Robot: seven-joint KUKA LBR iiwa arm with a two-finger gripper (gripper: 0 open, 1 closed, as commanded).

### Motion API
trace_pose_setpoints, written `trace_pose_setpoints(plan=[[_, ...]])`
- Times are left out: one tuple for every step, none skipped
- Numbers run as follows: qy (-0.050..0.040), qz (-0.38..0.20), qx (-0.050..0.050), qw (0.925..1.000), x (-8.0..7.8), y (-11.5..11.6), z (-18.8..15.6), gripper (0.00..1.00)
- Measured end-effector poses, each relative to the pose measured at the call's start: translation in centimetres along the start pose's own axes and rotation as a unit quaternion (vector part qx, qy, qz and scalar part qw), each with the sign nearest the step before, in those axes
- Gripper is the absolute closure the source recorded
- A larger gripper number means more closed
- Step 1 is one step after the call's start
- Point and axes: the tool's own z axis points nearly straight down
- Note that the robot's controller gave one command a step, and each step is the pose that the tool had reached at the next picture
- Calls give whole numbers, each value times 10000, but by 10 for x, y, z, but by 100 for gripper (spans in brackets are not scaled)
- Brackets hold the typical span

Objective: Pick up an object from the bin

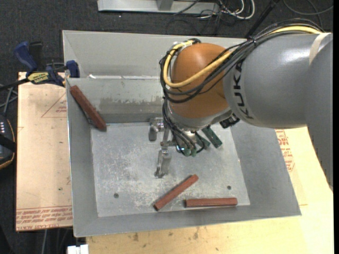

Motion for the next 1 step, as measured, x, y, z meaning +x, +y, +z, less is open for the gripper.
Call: trace_pose_setpoints(plan=[[-39,13,-5,10000,-2,-1,-4,0]])
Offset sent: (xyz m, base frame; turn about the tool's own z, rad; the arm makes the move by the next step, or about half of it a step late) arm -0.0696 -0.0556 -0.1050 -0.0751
